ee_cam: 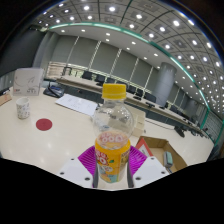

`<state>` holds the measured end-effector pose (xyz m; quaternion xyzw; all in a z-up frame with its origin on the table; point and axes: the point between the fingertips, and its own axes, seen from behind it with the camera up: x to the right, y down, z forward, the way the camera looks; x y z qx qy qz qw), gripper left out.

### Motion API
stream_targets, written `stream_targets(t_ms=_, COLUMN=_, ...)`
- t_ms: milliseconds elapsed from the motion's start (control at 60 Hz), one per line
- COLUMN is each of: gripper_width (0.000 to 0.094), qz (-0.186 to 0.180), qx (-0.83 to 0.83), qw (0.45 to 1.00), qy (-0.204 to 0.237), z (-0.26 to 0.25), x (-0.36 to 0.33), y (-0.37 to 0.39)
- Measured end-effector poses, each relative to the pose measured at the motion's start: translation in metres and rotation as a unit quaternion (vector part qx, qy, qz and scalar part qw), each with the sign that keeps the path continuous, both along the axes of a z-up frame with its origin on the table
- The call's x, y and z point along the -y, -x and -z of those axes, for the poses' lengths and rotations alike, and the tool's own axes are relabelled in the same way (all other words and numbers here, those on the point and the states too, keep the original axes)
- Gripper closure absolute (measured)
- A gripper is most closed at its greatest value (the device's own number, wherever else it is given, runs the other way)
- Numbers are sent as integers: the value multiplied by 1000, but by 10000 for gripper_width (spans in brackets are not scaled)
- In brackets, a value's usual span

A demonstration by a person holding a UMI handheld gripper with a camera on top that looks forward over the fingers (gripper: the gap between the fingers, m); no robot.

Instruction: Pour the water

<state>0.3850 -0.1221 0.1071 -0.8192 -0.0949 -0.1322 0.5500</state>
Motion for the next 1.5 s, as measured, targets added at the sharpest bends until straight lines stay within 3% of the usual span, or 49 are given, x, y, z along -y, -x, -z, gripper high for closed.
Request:
stream_targets(t_ms=250, gripper_width=541, qz=-18, qx=217, qw=974, qy=-64, z=-112, x=-67, y=103)
stream_targets(t_ms=417, gripper_width=541, qz=-76, qx=411, qw=903, qy=-102, z=-150, x=-109, y=218)
stream_targets(t_ms=533, gripper_width=543, qz=-124, qx=553, qw=816, qy=-118, z=-145, x=-135, y=290)
stream_targets(t_ms=650, gripper_width=543, qz=-138, qx=673, qw=716, qy=-125, z=-130, x=-155, y=332)
stream_targets(t_ms=800, gripper_width=541, qz=-168, qx=751, qw=629, qy=-106, z=-89, x=-168, y=358)
stream_targets(t_ms=883, gripper_width=544, qz=-179, qx=765, qw=611, qy=-95, z=-73, x=-170, y=358)
stream_targets(t_ms=1000, gripper_width=540, qz=-174, qx=743, qw=641, qy=-86, z=-71, x=-167, y=350)
stream_targets(t_ms=1150, gripper_width=541, qz=-177, qx=642, qw=739, qy=-102, z=-96, x=-155, y=348)
stream_targets(t_ms=1350, gripper_width=540, qz=-148, qx=347, qw=922, qy=-88, z=-121, x=-138, y=322)
stream_targets(t_ms=1500, gripper_width=538, qz=-154, qx=111, qw=980, qy=-61, z=-101, x=-135, y=318)
